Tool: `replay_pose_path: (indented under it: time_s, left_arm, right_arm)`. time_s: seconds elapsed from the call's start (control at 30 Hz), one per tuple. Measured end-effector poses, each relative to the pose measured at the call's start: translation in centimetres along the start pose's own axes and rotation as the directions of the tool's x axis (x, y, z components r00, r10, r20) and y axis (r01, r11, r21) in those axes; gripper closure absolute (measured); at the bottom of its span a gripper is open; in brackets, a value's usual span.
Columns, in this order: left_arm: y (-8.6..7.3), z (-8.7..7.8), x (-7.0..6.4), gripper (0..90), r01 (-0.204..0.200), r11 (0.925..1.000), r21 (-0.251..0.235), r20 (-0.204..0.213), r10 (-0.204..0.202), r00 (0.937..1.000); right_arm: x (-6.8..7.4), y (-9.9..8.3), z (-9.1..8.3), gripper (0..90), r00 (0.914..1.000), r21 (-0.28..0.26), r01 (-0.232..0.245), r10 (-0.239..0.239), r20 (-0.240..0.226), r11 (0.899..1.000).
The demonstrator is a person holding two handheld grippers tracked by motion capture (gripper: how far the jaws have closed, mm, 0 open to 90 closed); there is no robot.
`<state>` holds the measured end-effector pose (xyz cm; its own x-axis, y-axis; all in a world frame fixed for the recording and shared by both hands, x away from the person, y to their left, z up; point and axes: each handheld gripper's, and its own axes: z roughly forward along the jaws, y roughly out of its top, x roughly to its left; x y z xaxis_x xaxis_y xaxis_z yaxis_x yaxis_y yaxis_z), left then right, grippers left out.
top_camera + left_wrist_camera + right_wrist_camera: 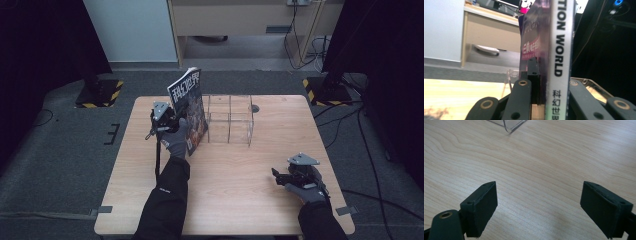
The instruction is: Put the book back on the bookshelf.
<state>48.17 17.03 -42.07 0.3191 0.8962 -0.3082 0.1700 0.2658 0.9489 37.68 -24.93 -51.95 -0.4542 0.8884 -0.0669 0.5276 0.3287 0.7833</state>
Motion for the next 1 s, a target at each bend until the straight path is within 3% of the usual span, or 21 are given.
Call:
replay_pose_path:
  time_s: [0.23, 0.5, 0.67, 1.0]
  left_arm:
    - [-0.5, -0.2, 0.3, 81.6, 0.016, 0.9999, -0.003, 0.006, -0.016, 0.9999]
    - [-0.5, -1.2, 0.8, 81.4, -0.027, 0.9989, 0.039, 0.005, 0.027, 0.9996]
    - [-0.7, -2.1, 1.3, 81.2, -0.033, 0.9976, 0.061, -0.001, 0.033, 0.9994]
    - [-1.6, -3.9, 1.1, 79.8, -0.058, 0.9958, 0.071, -0.018, 0.06, 0.9981]
  right_arm:
    - [0.0, 0.0, -0.1, 14.4, 1.0, -0.004, 0.0, 0.0, 0.001, 1.0]
    - [0.0, 0.0, -0.1, 14.5, 1.0, 0.002, -0.001, 0.001, 0.005, 1.0]
    - [0.0, 0.0, -0.1, 14.5, 1.0, 0.003, -0.003, 0.003, 0.006, 1.0]
    - [0.0, 0.0, -0.1, 14.5, 1.0, 0.004, -0.003, 0.003, 0.008, 1.0]
